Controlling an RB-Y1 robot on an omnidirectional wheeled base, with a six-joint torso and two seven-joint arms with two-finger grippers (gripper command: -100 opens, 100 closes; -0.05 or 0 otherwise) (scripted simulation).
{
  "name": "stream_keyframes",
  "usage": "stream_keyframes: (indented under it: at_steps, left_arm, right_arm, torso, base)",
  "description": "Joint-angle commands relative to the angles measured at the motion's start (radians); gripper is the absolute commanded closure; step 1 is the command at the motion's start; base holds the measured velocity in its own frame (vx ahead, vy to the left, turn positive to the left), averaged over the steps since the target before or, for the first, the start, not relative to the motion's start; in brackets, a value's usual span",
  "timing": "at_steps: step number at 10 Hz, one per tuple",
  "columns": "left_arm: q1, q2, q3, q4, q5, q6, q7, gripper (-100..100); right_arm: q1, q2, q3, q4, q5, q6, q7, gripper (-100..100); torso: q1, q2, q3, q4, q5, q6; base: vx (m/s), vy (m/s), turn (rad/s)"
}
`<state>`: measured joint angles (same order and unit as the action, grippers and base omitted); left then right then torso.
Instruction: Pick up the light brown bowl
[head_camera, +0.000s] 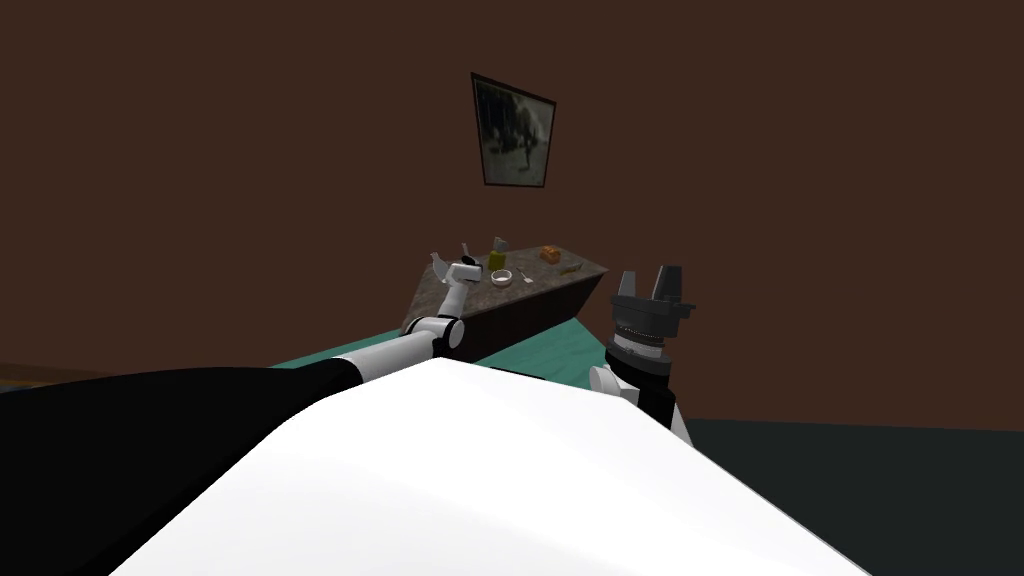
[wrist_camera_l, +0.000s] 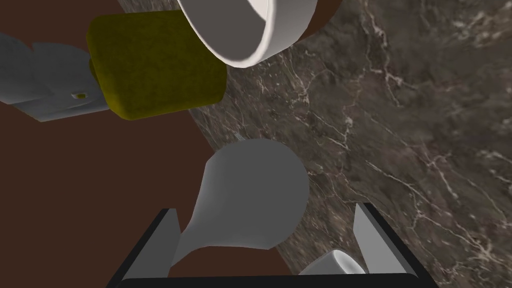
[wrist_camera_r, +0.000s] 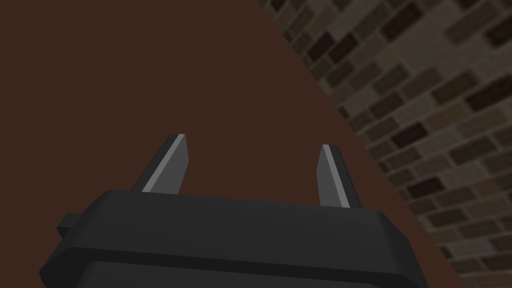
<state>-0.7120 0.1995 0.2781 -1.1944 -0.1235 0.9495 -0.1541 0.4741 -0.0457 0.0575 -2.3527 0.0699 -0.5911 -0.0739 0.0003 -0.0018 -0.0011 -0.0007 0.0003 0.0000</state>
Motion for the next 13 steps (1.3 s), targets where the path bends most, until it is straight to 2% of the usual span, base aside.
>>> stream_keyframes:
  at_steps: [1, 2, 3, 4, 5, 6, 7, 8, 9, 10, 12, 13]
  left_arm:
    - [-0.043, -0.010, 0.010, 0.043, 0.002, 0.050, 0.002, -100]
    - [-0.043, -0.010, 0.010, 0.043, 0.002, 0.070, 0.002, -100]
    - [-0.084, -0.020, 0.020, 0.087, 0.006, 0.100, 0.003, -100]
    - [-0.084, -0.020, 0.020, 0.090, 0.006, 0.124, 0.003, -100]
    - [-0.124, -0.030, 0.029, 0.134, 0.010, 0.151, 0.005, -100]
    - [-0.124, -0.030, 0.029, 0.134, 0.010, 0.176, 0.005, -100]
    - [-0.162, -0.041, 0.037, 0.176, 0.014, 0.207, 0.006, -100]
    - [-0.162, -0.041, 0.037, 0.176, 0.014, 0.224, 0.006, -100]
    - [-0.197, -0.054, 0.045, 0.214, 0.018, 0.262, 0.007, -100]
    - [-0.197, -0.054, 0.045, 0.214, 0.018, 0.269, 0.007, -100]
    - [-0.259, -0.082, 0.059, 0.276, 0.026, 0.342, 0.010, -100]
    - [-0.259, -0.082, 0.059, 0.282, 0.026, 0.348, 0.010, -100]
  right_arm:
    - [0.000, 0.000, 0.000, 0.000, 0.000, 0.000, 0.000, 0]
    - [0.000, 0.000, 0.000, 0.000, 0.000, 0.000, 0.000, 0]
    - [0.000, 0.000, 0.000, 0.000, 0.000, 0.000, 0.000, 0]
    - [0.000, 0.000, 0.000, 0.000, 0.000, 0.000, 0.000, 0]
    - [0.000, 0.000, 0.000, 0.000, 0.000, 0.000, 0.000, 0]
    - [0.000, 0.000, 0.000, 0.000, 0.000, 0.000, 0.000, 0]
    - [0.000, 0.000, 0.000, 0.000, 0.000, 0.000, 0.000, 0]
    - [0.000, 0.000, 0.000, 0.000, 0.000, 0.000, 0.000, 0]
    - [0.000, 0.000, 0.000, 0.000, 0.000, 0.000, 0.000, 0]
    - [0.000, 0.000, 0.000, 0.000, 0.000, 0.000, 0.000, 0]
    - [0.000, 0.000, 0.000, 0.000, 0.000, 0.000, 0.000, 0]
    - [0.000, 0.000, 0.000, 0.000, 0.000, 0.000, 0.000, 0]
  torso:
    - [0.000, 0.000, 0.000, 0.000, 0.000, 0.000]
    - [0.000, 0.000, 0.000, 0.000, 0.000, 0.000]
    - [0.000, -0.001, 0.000, 0.000, 0.000, 0.000]
    - [0.001, -0.002, -0.001, 0.000, 0.000, 0.000]
    - [0.001, -0.002, -0.001, 0.000, 0.000, 0.000]
    - [0.001, -0.003, -0.001, 0.000, 0.000, 0.000]
    - [0.001, -0.002, -0.001, -0.001, 0.000, 0.000]
    - [0.001, -0.003, -0.001, 0.000, 0.000, 0.000]
    - [0.001, -0.002, -0.001, 0.000, 0.000, 0.000]
    - [0.001, -0.002, -0.001, 0.000, 0.000, 0.000]
    - [0.001, -0.003, -0.001, 0.000, 0.000, 0.000]
    - [0.002, -0.004, -0.002, -0.001, 0.000, 0.000]
  base:
    - [0.023, 0.019, 0.066]
    - [0.033, 0.021, 0.041]
    - [0.049, 0.038, 0.071]
    - [0.049, 0.027, 0.031]
    - [0.067, 0.025, 0.060]
    - [0.058, 0.021, 0.033]
    - [0.062, 0.036, 0.064]
    - [0.048, 0.032, 0.029]
    - [0.053, 0.031, 0.052]
    - [0.049, 0.021, 0.022]
    - [0.076, 0.033, 0.066]
    - [0.062, 0.040, 0.015]
